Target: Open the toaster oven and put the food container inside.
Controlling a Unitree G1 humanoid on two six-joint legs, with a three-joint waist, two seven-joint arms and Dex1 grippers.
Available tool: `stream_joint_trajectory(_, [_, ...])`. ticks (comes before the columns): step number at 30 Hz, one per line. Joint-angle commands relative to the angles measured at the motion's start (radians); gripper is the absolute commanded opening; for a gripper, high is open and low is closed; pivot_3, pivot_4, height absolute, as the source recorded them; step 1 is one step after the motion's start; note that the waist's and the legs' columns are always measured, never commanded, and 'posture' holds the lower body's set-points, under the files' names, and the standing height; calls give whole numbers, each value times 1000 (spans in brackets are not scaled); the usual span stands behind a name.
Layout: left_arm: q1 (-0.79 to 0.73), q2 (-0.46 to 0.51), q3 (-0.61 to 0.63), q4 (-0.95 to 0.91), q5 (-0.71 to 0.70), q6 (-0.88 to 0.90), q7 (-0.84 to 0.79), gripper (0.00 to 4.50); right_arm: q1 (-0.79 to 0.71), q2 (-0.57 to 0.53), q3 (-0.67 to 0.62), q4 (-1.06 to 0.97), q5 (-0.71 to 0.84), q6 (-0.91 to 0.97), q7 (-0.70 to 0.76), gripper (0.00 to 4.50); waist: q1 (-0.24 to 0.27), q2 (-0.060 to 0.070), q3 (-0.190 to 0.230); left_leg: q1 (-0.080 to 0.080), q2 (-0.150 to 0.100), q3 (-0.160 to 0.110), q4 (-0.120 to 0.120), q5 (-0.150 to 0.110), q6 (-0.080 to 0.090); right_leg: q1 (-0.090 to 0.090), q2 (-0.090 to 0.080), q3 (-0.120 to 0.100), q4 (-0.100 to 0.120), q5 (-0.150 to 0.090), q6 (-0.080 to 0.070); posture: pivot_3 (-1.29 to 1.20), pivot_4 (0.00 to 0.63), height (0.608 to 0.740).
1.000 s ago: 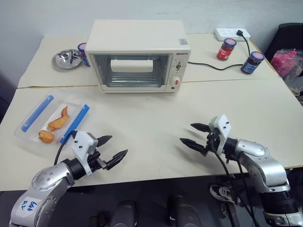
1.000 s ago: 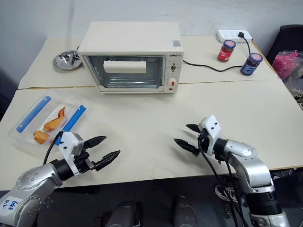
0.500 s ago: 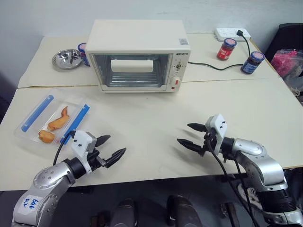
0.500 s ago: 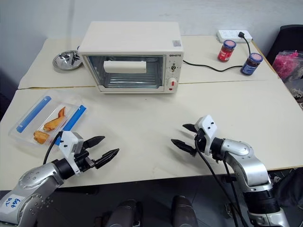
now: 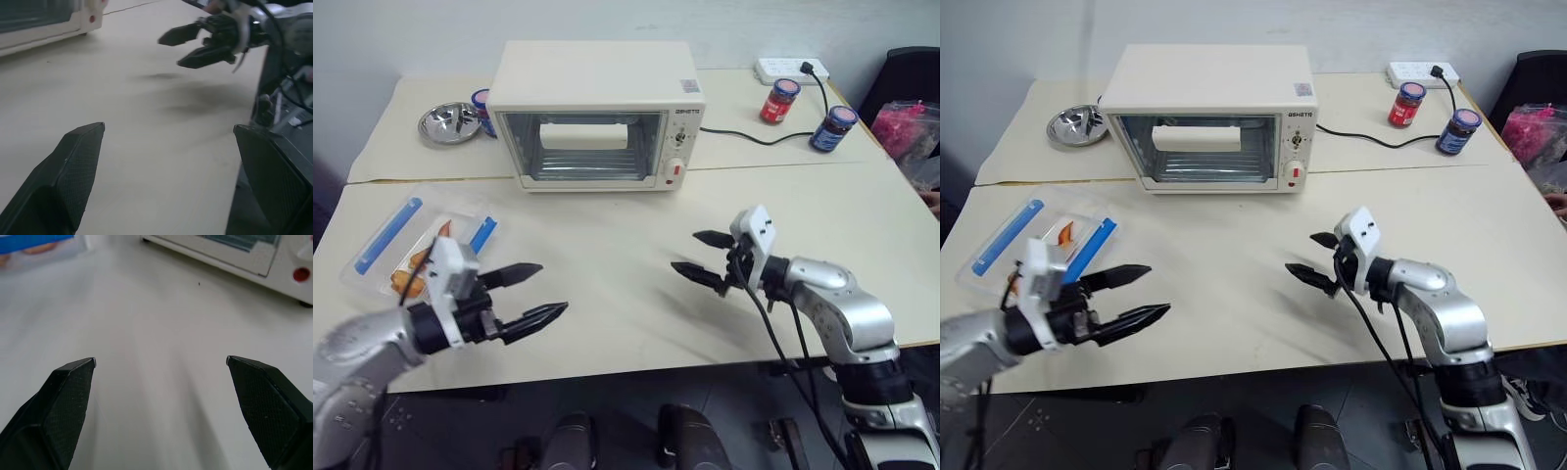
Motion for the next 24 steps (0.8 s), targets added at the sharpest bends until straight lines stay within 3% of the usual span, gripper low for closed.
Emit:
stream_joint_trajectory(1, [-102, 101, 75, 77, -88, 36, -77, 4500, -123, 44, -4, 69, 21, -7, 11, 4472, -1, 0, 0, 0, -1, 0, 0, 0, 0, 0, 0, 0, 0, 0, 0, 0, 150, 740])
stream_joint_trajectory(5, [-294, 201, 13, 234, -15, 4, -125, 4500, -325, 133, 9, 272, -26, -58, -16, 4472, -5, 0, 0, 0, -2, 1, 0, 0, 0, 0, 1, -1, 0, 0, 0, 0, 150, 740])
stream_joint_trajectory(10, [-468, 246, -78, 404, 123, -83, -181, 4500, -512, 219, 19, 531, -98, -178, -18, 4472, -16, 1, 0, -1, -2, 2, -2, 0, -1, -2, 2, -1, 0, 0, 0, 0, 150, 740])
stream_joint_trajectory(16, [-510, 246, -86, 486, 223, -150, -224, 4500, -615, 263, 31, 701, -151, -287, 27, 4472, -35, 1, 1, -4, -2, 2, -2, 0, -2, -5, 2, -2, 0, 0, 0, 0, 150, 740])
stream_joint_trajectory(24, [-539, 232, -63, 533, 259, -169, -228, 4500, -679, 333, 32, 714, -145, -301, 93, 4472, -56, 1, 1, -4, -1, 2, -2, 0, -3, -5, 3, -2, 2, 0, 0, 0, 150, 740])
